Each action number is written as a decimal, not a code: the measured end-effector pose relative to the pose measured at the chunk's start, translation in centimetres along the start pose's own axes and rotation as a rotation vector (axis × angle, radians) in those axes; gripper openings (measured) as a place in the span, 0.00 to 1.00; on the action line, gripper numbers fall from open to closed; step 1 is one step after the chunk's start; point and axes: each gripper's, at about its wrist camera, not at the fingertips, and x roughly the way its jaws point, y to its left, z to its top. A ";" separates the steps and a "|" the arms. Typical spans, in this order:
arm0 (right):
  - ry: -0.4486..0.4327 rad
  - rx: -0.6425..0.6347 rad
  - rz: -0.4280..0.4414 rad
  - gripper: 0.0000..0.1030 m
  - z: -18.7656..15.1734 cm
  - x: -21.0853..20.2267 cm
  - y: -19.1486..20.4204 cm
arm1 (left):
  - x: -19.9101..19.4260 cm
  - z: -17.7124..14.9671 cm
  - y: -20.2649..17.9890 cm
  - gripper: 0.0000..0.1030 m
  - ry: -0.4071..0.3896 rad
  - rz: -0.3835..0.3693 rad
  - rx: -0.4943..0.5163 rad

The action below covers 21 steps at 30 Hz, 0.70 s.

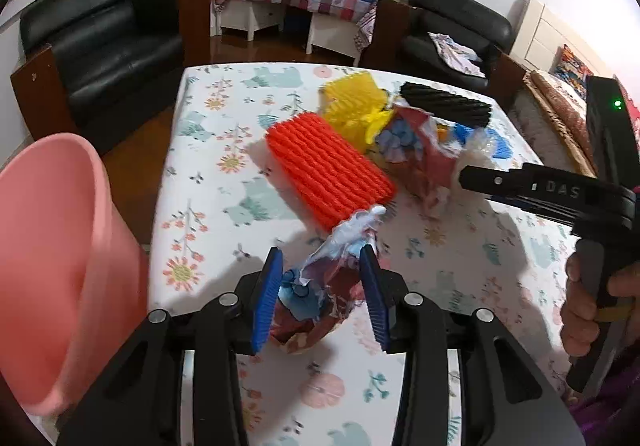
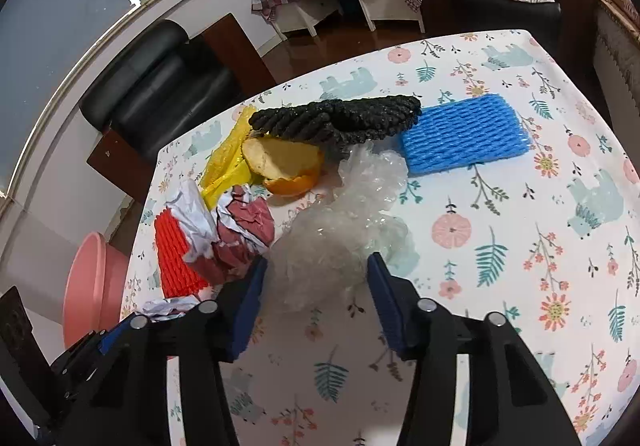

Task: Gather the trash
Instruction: 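Grasp the crumpled printed wrapper with the left tool while the right tool grasps the bubble-wrap bag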

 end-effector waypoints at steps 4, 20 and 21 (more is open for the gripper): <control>-0.007 -0.010 0.000 0.42 -0.3 -0.7 -0.5 | -0.3 -0.6 -1.2 0.33 -0.010 0.007 0.022; -0.045 -0.034 0.003 0.40 -3.0 -6.2 -2.9 | -5.1 -1.3 -3.5 0.06 -0.111 0.000 0.019; -0.047 -0.043 0.002 0.40 -3.2 -6.5 -2.8 | -5.5 -1.3 -3.5 0.06 -0.119 0.002 0.012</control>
